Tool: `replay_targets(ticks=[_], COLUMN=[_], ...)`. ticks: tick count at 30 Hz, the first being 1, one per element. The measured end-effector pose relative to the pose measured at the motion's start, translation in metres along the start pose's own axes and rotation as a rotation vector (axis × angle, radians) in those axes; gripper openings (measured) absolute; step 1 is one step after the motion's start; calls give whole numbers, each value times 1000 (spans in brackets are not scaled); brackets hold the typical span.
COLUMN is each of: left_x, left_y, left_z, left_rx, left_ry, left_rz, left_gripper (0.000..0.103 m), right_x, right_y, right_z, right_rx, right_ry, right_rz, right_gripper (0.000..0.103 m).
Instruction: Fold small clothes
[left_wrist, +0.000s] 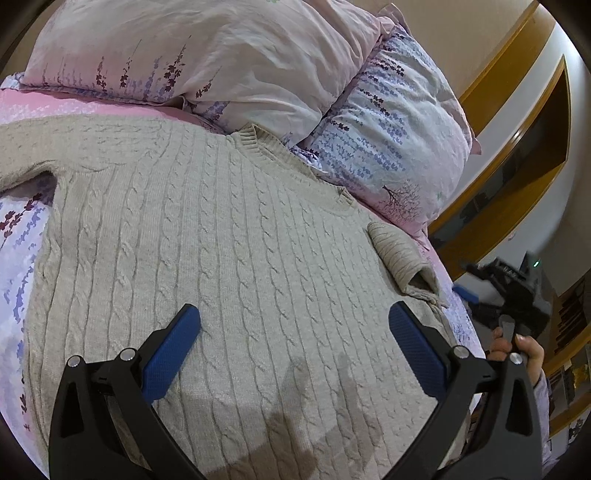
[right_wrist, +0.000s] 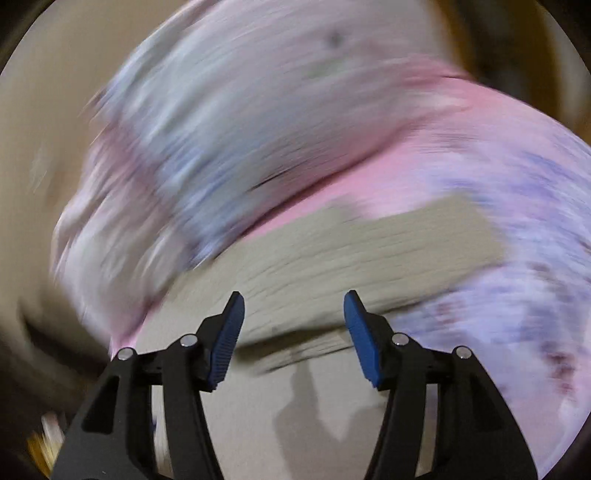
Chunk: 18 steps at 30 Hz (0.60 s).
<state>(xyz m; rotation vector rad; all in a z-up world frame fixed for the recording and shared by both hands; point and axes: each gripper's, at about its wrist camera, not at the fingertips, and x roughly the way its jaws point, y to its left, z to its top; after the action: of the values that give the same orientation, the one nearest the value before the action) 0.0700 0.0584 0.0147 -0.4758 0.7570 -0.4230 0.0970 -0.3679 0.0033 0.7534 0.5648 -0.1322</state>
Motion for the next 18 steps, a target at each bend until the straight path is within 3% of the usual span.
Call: replay_targets(ticks=[5,11,14,16,18], left_x=[0,0,-1,-8,-19], left_y=[0,-1,-1,0,-1], left_z=[0,0,5,13,24], left_rx=[5,4,0,-16,-1], left_ry=[3,4,40,46,21], left_rz=[5,8,17,13,47], left_gripper=[102,102,102,102,102], right_x=[12,24,32,38,37], right_y=[-46,-58,-60,-61,-63], right_z=[10,17,21,25,28], right_rx=[217,256,267,262,260], right_ry=[54,33,11,8,-2], right_rz=[-60,-35,-47,-62,-43], right_gripper=[50,46,31,15,10])
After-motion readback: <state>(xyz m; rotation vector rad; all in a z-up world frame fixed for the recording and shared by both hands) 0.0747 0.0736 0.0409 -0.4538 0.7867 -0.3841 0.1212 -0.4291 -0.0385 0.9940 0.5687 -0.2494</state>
